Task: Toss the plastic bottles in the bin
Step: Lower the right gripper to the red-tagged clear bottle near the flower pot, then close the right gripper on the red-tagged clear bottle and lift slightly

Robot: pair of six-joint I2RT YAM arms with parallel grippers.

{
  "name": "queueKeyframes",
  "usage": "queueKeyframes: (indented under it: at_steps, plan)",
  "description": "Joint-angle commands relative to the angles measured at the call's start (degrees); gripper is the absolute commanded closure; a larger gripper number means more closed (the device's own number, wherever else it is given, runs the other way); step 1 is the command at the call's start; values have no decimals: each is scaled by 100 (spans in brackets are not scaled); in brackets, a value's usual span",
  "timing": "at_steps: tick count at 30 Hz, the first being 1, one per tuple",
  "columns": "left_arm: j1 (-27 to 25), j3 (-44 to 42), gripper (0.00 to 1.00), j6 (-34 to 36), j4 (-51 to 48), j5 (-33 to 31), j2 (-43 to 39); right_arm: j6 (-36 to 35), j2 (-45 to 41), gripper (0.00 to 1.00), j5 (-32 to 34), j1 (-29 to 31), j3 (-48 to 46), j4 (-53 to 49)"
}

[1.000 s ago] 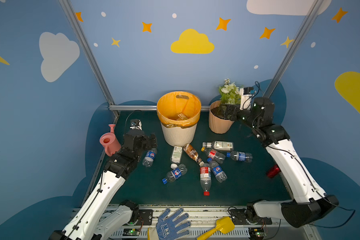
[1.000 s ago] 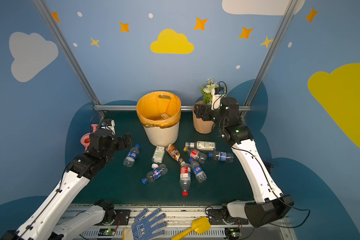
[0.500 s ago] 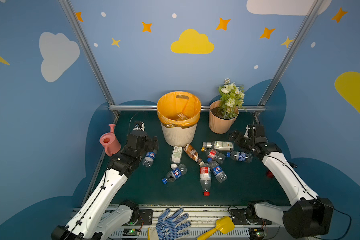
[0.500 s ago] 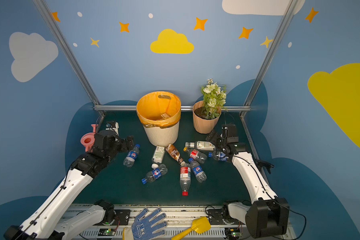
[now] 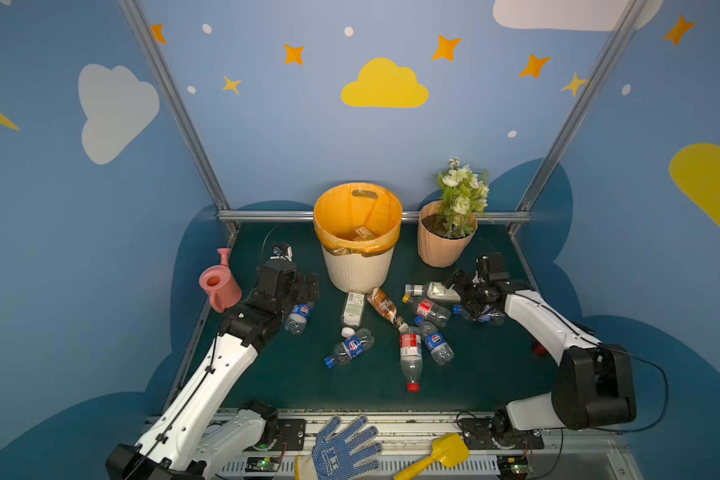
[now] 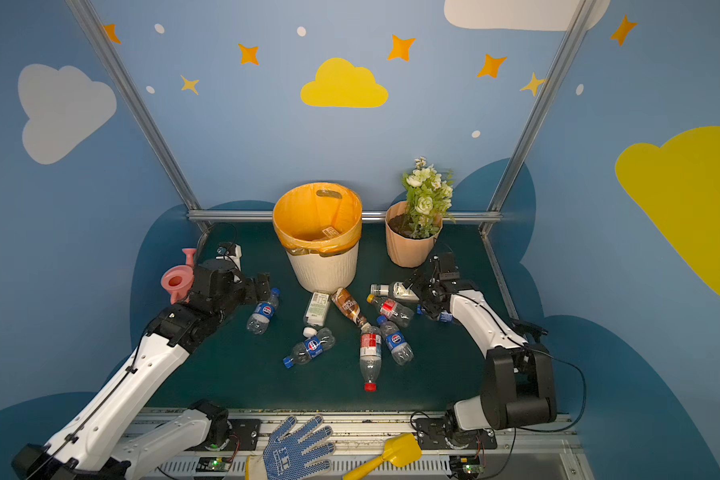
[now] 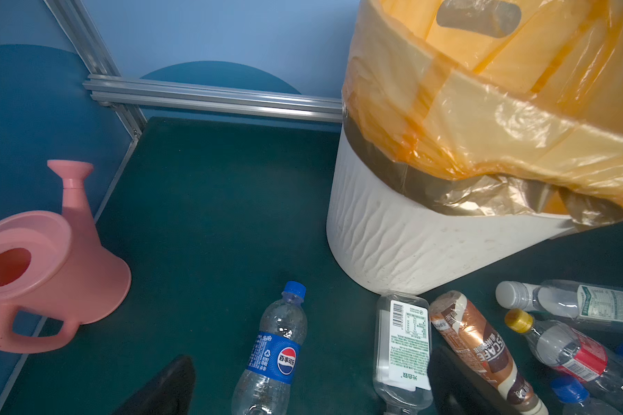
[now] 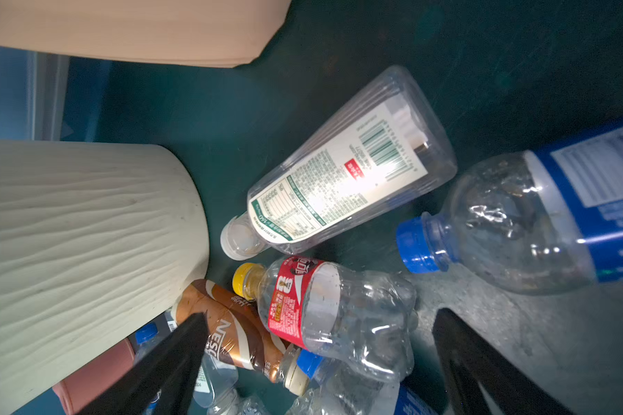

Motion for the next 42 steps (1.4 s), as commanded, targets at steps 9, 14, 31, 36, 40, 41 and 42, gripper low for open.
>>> queueKeyframes:
  at_steps: [9, 14, 31, 36, 40, 41, 42]
  plan:
    - [-4, 23, 0, 101, 121, 124, 104, 267, 701, 3, 140, 103, 550, 178]
    - [7, 15, 0, 108, 107, 108, 139, 271, 959, 3, 124, 126, 677, 173]
    - [8, -18, 0, 188, 67, 9, 158, 350, 1823, 3, 65, 120, 1210, 11]
    - [21, -70, 0, 198, 83, -25, 155, 308, 2001, 3, 137, 125, 1353, -34]
    - [16, -87, 0, 212, 84, -19, 151, 273, 2170, 3, 165, 125, 1465, -40]
    - [16, -89, 0, 221, 83, -24, 142, 270, 2213, 3, 162, 126, 1488, -43]
    - [11, -98, 0, 218, 72, -28, 147, 272, 2248, 4, 161, 126, 1507, -33]
